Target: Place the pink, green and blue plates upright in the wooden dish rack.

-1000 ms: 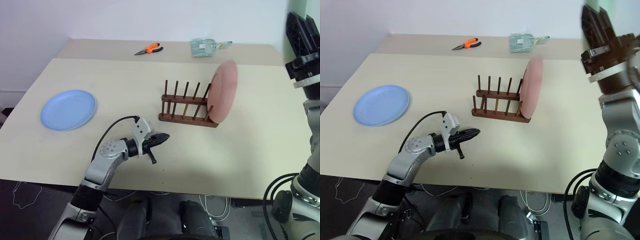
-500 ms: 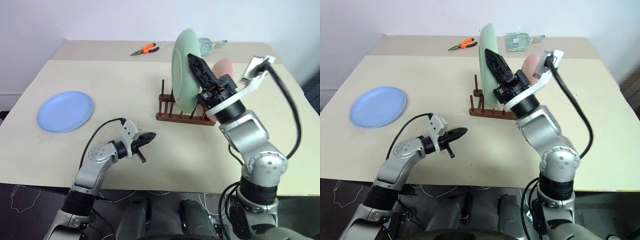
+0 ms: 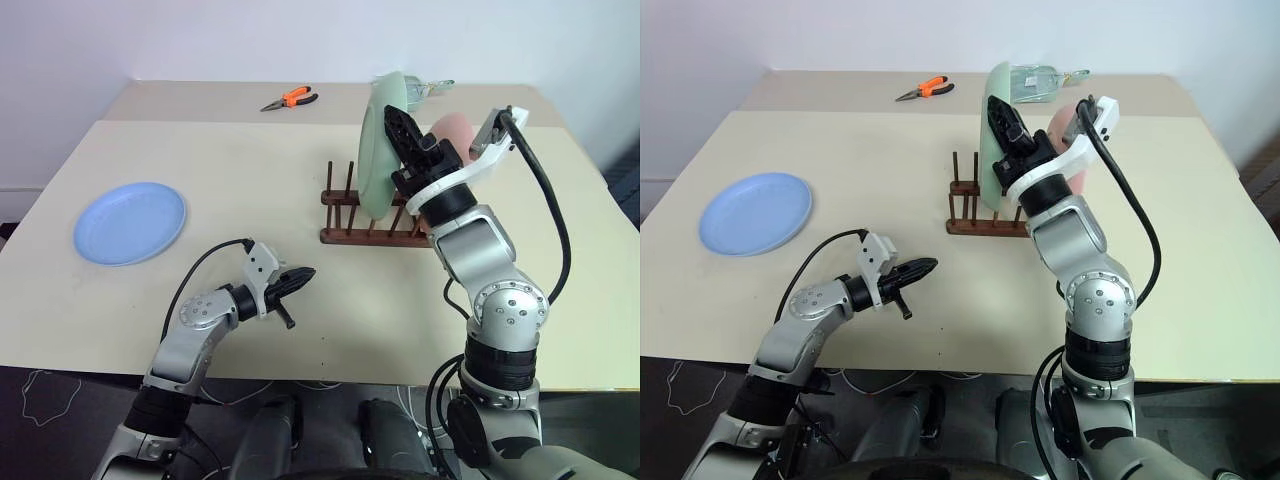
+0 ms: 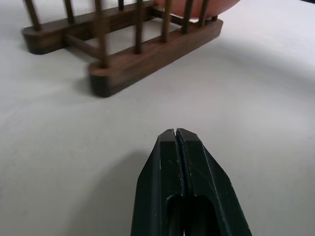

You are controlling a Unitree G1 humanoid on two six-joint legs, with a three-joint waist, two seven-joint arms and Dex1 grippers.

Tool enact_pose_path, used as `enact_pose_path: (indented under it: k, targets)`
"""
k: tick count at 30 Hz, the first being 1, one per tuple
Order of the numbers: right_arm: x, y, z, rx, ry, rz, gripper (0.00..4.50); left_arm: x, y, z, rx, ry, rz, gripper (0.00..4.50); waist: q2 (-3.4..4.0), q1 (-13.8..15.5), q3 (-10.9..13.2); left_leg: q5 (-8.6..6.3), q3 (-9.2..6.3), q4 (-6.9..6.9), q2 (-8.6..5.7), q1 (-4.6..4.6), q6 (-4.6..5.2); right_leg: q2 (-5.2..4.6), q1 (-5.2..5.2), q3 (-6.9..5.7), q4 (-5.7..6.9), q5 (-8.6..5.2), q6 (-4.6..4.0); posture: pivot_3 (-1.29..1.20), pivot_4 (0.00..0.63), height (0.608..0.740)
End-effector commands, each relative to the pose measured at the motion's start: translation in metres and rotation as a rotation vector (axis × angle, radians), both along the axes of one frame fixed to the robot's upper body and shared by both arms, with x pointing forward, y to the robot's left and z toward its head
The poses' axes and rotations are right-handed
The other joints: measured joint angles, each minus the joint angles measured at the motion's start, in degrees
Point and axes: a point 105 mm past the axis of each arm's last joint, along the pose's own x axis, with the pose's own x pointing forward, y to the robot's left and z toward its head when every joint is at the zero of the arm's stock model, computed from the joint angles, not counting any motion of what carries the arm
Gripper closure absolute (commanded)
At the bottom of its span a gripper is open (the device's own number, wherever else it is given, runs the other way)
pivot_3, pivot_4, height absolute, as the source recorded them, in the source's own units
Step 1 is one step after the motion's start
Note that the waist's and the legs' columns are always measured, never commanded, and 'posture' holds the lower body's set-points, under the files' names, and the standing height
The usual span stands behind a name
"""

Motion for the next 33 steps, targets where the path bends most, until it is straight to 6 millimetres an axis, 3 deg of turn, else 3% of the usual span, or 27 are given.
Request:
enact_pose_path:
  k: [1, 7, 13, 26, 29, 32, 33]
  targets:
    - [-0.018, 0.004, 0.028, 0.05, -0.119, 0.086, 4.44, -0.003, -0.004, 0.009, -0.016, -0.03, -0.02, 4.5, 0.0, -0.05, 0.0, 0.0, 0.0, 0.0, 0.0, 0.0, 0.0, 0.0, -0.01, 0.0, 0.01, 0.01, 0.01, 0.0, 0.15, 0.738]
    - [-0.036, 0.011, 0.044, 0.05, -0.201, 0.17, 4.44, -0.005, -0.004, 0.007, -0.012, -0.02, -0.024, 4.5, 0.02, -0.25, 0.01, 0.0, 0.0, 0.01, 0.04, 0.01, 0.0, 0.03, -0.04, 0.0, 0.08, -0.01, -0.01, 0.0, 0.15, 0.738]
    - [-0.029, -0.001, 0.053, 0.061, -0.214, 0.123, 4.44, -0.006, -0.006, 0.006, -0.012, -0.015, -0.03, 4.5, 0.01, -0.15, 0.01, 0.0, 0.01, 0.01, 0.04, 0.01, 0.0, 0.01, -0.04, 0.0, 0.07, -0.08, -0.14, 0.0, 0.15, 0.738]
    - [0.008, -0.017, 0.008, 0.016, -0.028, 0.002, 4.44, -0.008, -0.006, 0.005, -0.012, -0.009, -0.031, 4.5, 0.01, -0.17, 0.01, 0.0, 0.01, 0.0, 0.04, 0.0, 0.0, -0.01, -0.04, 0.01, 0.06, -0.09, -0.15, 0.0, 0.15, 0.738]
    - [0.014, -0.019, 0.001, -0.017, -0.002, -0.019, 3.46, -0.009, -0.005, 0.006, -0.013, -0.008, -0.031, 4.5, 0.02, -0.23, 0.01, 0.0, 0.01, -0.01, 0.04, 0.01, 0.0, -0.01, -0.04, 0.01, 0.06, -0.09, -0.16, 0.0, 0.15, 0.738]
    - [0.015, -0.019, 0.005, -0.084, -0.039, -0.04, 1.92, -0.013, -0.006, 0.005, -0.031, 0.025, -0.049, 4.5, 0.02, -0.16, 0.02, 0.0, 0.01, 0.0, 0.04, 0.0, 0.0, -0.01, -0.05, 0.01, 0.07, -0.09, -0.16, 0.0, 0.15, 0.738]
    - [0.016, -0.018, 0.007, -0.125, -0.059, -0.056, 1.38, -0.013, -0.006, 0.006, -0.033, 0.031, -0.054, 4.26, 0.02, -0.14, 0.02, 0.0, 0.01, 0.0, 0.04, 0.0, 0.0, -0.01, -0.05, 0.01, 0.06, -0.09, -0.16, 0.0, 0.15, 0.738]
